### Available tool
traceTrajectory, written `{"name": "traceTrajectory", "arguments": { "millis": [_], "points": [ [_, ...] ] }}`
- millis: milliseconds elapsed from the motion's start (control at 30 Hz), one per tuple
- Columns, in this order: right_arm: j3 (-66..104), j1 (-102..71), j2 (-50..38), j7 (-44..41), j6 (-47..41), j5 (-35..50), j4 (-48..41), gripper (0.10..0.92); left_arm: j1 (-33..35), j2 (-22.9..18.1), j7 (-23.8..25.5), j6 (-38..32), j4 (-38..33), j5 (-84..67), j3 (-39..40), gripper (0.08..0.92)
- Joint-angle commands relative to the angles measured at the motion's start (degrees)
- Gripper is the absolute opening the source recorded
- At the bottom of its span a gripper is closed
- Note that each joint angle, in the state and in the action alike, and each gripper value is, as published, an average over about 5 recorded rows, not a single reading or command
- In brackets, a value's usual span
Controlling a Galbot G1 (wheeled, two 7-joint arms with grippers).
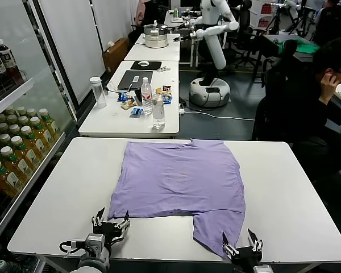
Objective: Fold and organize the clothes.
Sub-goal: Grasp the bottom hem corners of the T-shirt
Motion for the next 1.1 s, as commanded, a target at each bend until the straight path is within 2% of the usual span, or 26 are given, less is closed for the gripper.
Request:
{"name": "traceTrajectory", "arguments": {
  "millis": [33, 167, 533, 900, 1000, 1100],
  "points": [
    [-1.7, -1.8, 0.3, -0.9, 0.3, 0.0, -1.8, 0.822, -0.2, 0.6, -1.1, 2.0, 1.3, -2.9, 0.1, 0.823],
    [-2.0, -1.7, 0.4, -0.9, 0.4, 1.1, -2.6, 0.775, -0.4, 0.7, -1.4, 0.8, 1.5, -5.1, 0.0, 0.796],
    [-1.7, -1.6, 0.0, -1.9, -0.7, 6.3, -3.1, 0.466, -1.0, 0.8, -0.8, -3.1, 2.1, -9.9, -0.2, 0.490],
    [-0.5, 0.5, -1.1, -4.3, 0.3, 8.9, -0.1, 0.238, -0.9, 1.4, -0.1, -9.9, 1.3, -10.9, -0.5, 0.171],
    [0.2, 1.5, -1.9, -4.5, 0.8, 9.7, 1.4, 0.178, -0.8, 1.8, 0.1, -11.4, -0.2, -11.6, -0.8, 0.109],
    [1.1, 2.9, -2.9, -4.4, 0.9, 11.1, 3.7, 0.131, -0.8, 2.3, 0.3, -12.2, -2.0, -12.6, -1.0, 0.092]
  ]
}}
